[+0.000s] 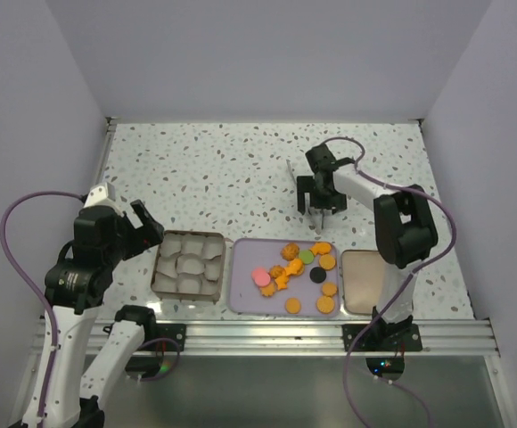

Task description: Pack the cookies

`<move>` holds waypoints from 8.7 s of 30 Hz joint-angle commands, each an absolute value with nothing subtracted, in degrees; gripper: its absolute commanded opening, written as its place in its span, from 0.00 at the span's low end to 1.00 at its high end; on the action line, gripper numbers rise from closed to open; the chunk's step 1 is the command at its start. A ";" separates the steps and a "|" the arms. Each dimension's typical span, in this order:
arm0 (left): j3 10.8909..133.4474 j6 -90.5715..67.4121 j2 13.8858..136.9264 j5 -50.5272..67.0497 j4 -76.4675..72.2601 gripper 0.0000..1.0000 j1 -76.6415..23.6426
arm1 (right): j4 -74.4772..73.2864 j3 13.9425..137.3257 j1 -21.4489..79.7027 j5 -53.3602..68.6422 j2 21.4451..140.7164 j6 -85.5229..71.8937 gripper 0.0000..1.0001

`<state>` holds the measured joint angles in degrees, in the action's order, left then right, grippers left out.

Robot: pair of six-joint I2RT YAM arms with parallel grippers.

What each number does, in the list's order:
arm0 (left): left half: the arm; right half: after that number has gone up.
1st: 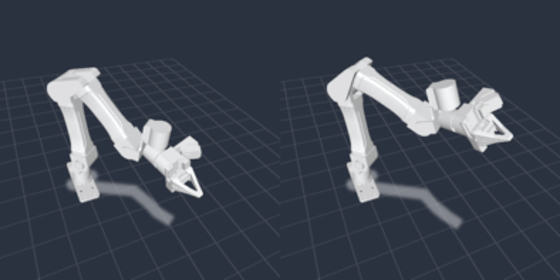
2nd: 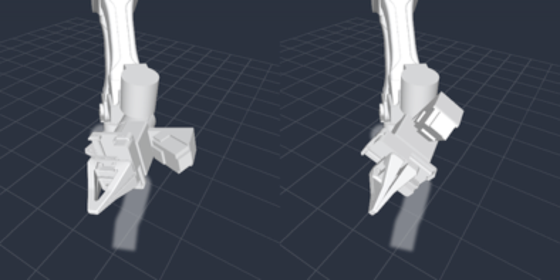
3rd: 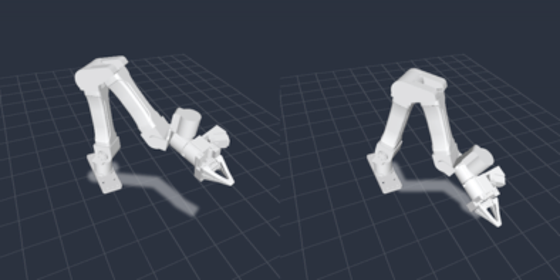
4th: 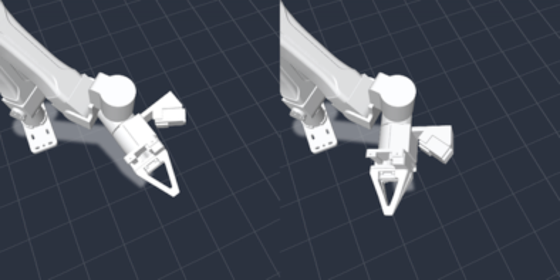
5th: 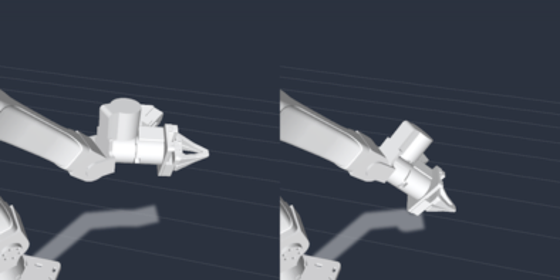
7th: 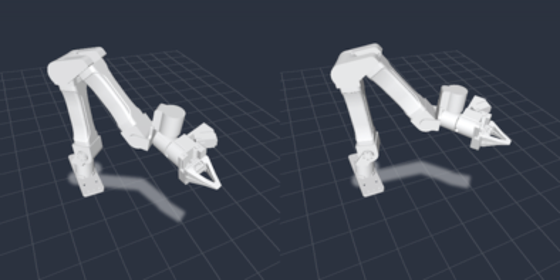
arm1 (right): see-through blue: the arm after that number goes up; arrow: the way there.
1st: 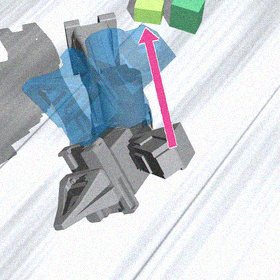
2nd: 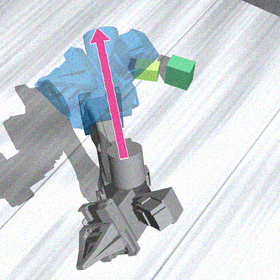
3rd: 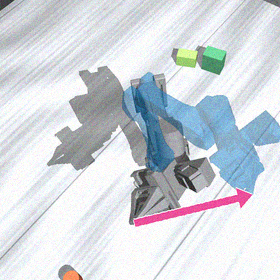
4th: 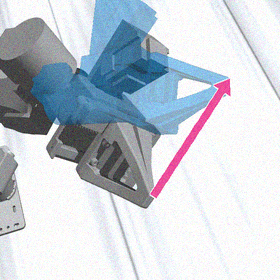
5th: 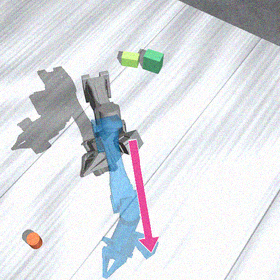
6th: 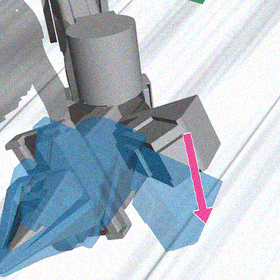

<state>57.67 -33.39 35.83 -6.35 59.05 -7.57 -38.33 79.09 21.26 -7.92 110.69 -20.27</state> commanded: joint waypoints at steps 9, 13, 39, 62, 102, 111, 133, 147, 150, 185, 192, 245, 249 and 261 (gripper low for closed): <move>58.01 -32.43 37.35 -5.27 58.36 0.93 -7.73 | -33.66 82.00 21.27 -8.26 115.92 -20.74 0.77; 56.87 -32.69 37.62 -4.75 57.39 0.93 -7.73 | -33.84 81.83 21.27 -8.17 116.54 -21.09 0.47; 55.90 -32.96 42.63 -0.26 46.58 0.91 -7.73 | -56.50 85.00 22.15 3.77 86.41 -22.05 0.28; 55.02 -32.70 39.20 3.25 48.60 0.91 -7.73 | -79.00 81.13 36.39 10.20 64.87 -25.93 0.38; 53.88 -31.99 35.07 1.32 53.00 0.91 -7.73 | -73.66 66.09 37.97 10.63 63.63 -28.65 0.45; 53.79 -31.73 34.80 0.88 53.26 0.91 -7.73 | -70.49 66.09 38.58 14.68 64.77 -29.97 0.45; 53.17 -30.67 33.75 0.18 54.84 0.92 -7.73 | -66.88 63.36 39.90 15.12 68.20 -30.50 0.29; 53.88 -30.32 34.01 0.18 54.84 0.92 -7.73 | -72.25 77.16 40.08 14.24 71.54 -29.71 0.26; 54.05 -30.23 34.10 0.18 54.76 0.92 -7.73 | -72.33 79.36 40.08 14.76 72.24 -30.06 0.25; 57.22 -29.18 33.23 -4.48 58.09 0.94 -7.73 | -65.21 108.28 55.11 10.02 104.85 -32.52 0.30; 56.69 -28.92 33.48 -4.75 57.92 0.94 -7.73 | -64.69 106.88 55.02 9.14 104.59 -32.43 0.45; 58.18 -27.33 34.72 -1.49 57.22 0.94 -7.73 | -73.30 82.97 54.05 -9.49 77.69 -39.11 0.49; 58.18 -27.42 34.02 -1.67 58.09 0.94 -7.73 | -73.21 82.88 53.96 -9.67 78.75 -38.41 0.49; 57.83 -27.77 32.96 -2.11 59.24 0.95 -7.73 | -70.31 80.51 53.70 -9.14 80.42 -37.71 0.48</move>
<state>56.14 -28.29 33.45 -2.00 58.96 -7.57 -72.18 80.95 53.95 -8.16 79.75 -38.02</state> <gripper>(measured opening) 0.945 0.486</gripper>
